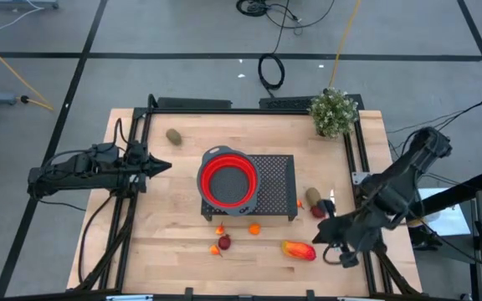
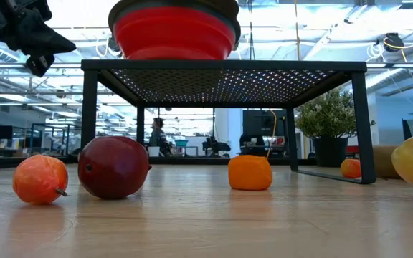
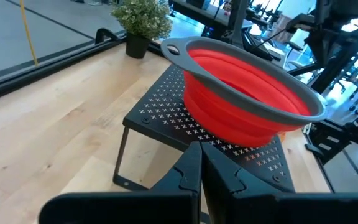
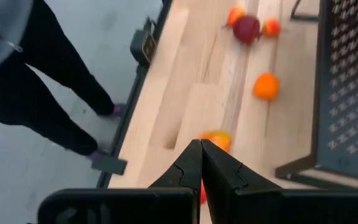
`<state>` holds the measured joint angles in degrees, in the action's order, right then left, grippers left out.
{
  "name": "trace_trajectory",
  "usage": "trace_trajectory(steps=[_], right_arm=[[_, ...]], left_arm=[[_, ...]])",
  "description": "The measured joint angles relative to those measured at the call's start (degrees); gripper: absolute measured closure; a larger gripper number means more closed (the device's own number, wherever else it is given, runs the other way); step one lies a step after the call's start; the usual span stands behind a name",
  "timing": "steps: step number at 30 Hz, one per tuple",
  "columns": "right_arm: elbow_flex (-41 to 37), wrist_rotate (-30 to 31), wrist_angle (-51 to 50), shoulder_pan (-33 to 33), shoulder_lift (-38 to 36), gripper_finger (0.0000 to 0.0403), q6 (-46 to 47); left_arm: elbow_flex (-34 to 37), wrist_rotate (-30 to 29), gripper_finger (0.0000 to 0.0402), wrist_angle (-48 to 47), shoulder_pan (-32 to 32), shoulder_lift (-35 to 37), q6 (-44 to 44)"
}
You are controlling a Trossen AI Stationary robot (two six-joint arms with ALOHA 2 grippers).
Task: Pick & Place Fruit
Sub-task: Put the mango into the red colander on the shelf
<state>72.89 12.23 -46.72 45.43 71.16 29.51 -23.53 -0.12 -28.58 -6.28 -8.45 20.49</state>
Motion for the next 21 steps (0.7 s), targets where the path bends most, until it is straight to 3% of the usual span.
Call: trace_trajectory(steps=[11,18,21], right_arm=[[2.75,-0.27,-2.27,2.75,8.34,0.0403,10.96],[2.75,-0.61,-4.77,2.19,9.68,0.0403,17.06],[2.75,-4.26,-6.92,1.12,9.29,0.0403,19.97]], left_arm=[[0.00,2.43,0.0394,-2.16,0.00,0.00,-1.34],[0.00,3.19,0.0394,-3.24,0.02,0.00,-1.39],[0.00,3.23,0.0394,-3.23,0.02,0.00,-1.36]])
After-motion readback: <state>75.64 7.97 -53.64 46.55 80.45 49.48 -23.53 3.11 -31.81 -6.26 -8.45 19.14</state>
